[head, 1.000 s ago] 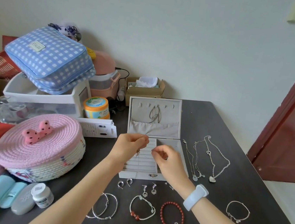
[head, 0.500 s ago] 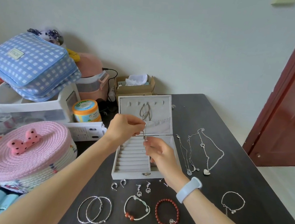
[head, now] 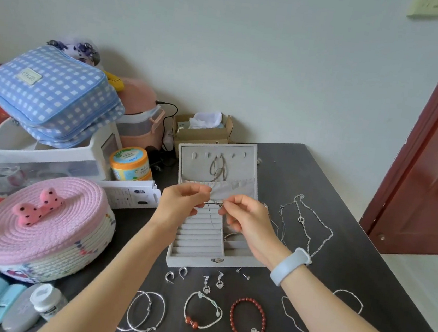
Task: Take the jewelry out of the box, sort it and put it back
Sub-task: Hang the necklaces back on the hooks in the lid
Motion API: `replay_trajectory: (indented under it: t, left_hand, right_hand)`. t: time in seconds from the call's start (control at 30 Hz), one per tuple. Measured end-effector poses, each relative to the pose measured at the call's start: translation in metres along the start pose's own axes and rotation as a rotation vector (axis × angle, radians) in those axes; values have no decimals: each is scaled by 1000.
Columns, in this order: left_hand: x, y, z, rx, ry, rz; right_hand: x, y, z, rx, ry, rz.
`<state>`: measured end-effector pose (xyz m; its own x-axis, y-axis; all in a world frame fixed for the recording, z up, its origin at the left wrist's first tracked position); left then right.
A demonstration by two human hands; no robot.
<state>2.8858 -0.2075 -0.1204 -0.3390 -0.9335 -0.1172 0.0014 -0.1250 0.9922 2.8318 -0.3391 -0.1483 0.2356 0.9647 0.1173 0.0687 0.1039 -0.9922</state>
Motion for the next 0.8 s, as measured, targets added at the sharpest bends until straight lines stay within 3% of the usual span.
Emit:
replay_trajectory:
  t: [0.2,0.3,0.43,0.6,0.8]
  left_hand:
    - [3,-11,10,22,-90,-48]
    - [7,-13,12,73,-114,-10]
    - [19,-17,16,93,-152,123]
    - [22,-19,17,69,-59,286]
    - [17,-19,14,47,-110,247]
  right_hand:
    - [-8,-57,-13,-86,-178,687]
    - [-4,-74,-19,-97,-243,902]
    - [1,-80,-23,-118,-285,938]
    - [-2,-78,-24,-127,-327,965]
    - [-11,-67,-22,-114,-331,916]
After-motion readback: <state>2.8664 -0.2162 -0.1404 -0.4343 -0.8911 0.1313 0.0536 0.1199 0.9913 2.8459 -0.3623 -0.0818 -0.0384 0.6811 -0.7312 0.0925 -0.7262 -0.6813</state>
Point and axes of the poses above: each hand's wrist, its own z-axis away from the middle knuckle, its own x-axis out of the palm, y = z × x, the point moved 1 cm from there along -z, towards the middle knuckle, and after that the axes turned 2 degrees about -y, right-handed, at the moved point
